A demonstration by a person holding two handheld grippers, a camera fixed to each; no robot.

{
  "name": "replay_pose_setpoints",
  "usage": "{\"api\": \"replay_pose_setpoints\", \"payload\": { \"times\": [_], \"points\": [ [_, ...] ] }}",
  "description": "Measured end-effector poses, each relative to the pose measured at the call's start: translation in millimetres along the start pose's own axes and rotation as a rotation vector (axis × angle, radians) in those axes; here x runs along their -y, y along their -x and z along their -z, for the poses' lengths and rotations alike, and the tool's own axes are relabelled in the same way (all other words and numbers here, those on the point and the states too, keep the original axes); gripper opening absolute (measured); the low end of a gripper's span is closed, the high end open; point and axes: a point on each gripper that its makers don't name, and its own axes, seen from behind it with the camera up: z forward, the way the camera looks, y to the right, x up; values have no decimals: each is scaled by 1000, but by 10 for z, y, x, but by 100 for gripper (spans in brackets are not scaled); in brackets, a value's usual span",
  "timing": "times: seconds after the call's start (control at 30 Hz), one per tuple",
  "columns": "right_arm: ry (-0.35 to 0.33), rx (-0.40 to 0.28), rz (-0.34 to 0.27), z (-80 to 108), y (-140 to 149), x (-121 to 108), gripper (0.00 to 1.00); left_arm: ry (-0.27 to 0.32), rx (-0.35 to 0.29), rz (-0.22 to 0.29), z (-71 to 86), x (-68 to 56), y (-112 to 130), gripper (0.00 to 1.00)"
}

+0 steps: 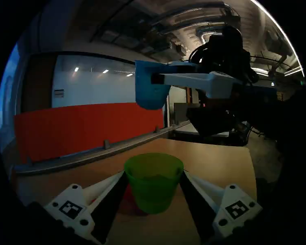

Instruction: Pour water

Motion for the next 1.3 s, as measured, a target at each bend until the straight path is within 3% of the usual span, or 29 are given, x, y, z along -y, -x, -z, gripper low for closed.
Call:
{"api": "replay_pose_setpoints", "payload": {
  "times": [0.4, 0.57, 1.0, 1.3],
  "points": [
    [-29, 15, -327, 26, 26, 37, 90, -11, -2, 7, 15, 50, -3, 85],
    [-43, 16, -398, 29, 7, 49, 90, -14, -3, 11, 10, 66, -8, 85],
    [-45, 27, -413, 91, 118, 49, 90, -33, 1, 6, 50, 144, -31, 86],
    [-42, -10, -393, 167, 84, 38, 91, -49, -5, 17, 87, 210, -50, 85]
  ]
}}
